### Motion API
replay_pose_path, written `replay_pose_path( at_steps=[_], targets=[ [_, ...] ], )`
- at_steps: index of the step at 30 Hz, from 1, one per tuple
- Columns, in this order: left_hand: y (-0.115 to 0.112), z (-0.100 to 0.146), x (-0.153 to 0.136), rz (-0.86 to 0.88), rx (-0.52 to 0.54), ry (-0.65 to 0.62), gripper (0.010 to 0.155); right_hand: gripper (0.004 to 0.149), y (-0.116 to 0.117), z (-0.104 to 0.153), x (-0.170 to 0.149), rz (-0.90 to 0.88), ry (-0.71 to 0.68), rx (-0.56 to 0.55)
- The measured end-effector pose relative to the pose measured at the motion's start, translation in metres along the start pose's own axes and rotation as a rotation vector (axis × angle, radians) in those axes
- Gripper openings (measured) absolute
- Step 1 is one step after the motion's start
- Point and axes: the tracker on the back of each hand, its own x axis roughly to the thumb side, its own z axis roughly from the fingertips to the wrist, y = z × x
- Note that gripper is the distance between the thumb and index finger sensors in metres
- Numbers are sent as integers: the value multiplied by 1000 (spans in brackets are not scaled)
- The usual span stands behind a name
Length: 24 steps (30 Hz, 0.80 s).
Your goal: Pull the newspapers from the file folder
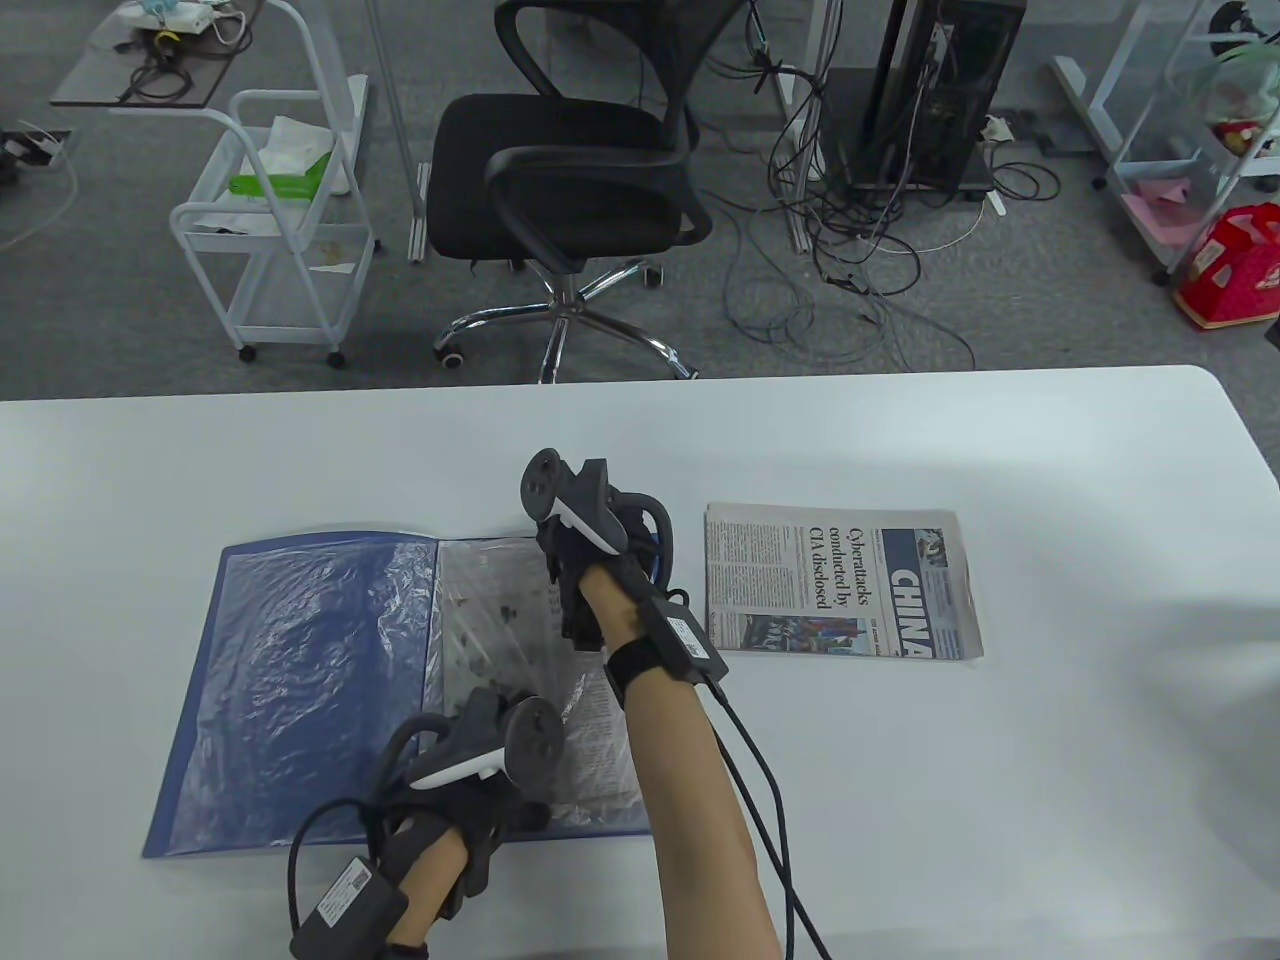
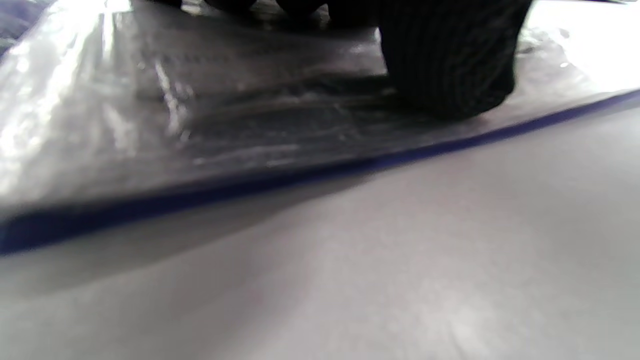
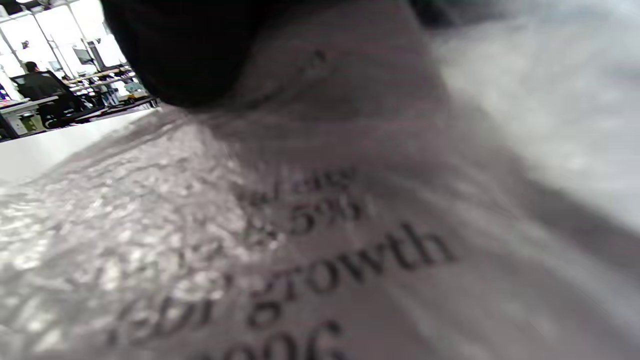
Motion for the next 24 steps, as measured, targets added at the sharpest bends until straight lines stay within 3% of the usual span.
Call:
replay_pose_path(
  at_steps=[2, 4, 6, 9, 12, 15, 24],
  targets=[
    [-1, 1, -1, 4, -9, 12, 81, 38, -2, -2, -1, -24, 27, -18],
    [-2, 0, -3, 32, -22, 11, 81, 38, -4, 0, -2, 12, 79, -185],
    [-2, 1, -2, 28, -22, 11, 81, 38, -5, 1, 0, 97, 72, -231],
    [-2, 1, -3, 34, -21, 9, 81, 39, -6, 1, 2, 109, 36, -179],
    [-4, 1, -5, 53, -27, 9, 83, 55, -6, 0, 5, 95, 13, -40],
    [-4, 1, -5, 66, -31, 8, 84, 39, -9, -1, 9, 140, 24, -52],
    [-5, 1, -6, 80, -43, 9, 81, 38, -46, 4, 17, 5, 69, -415]
  ],
)
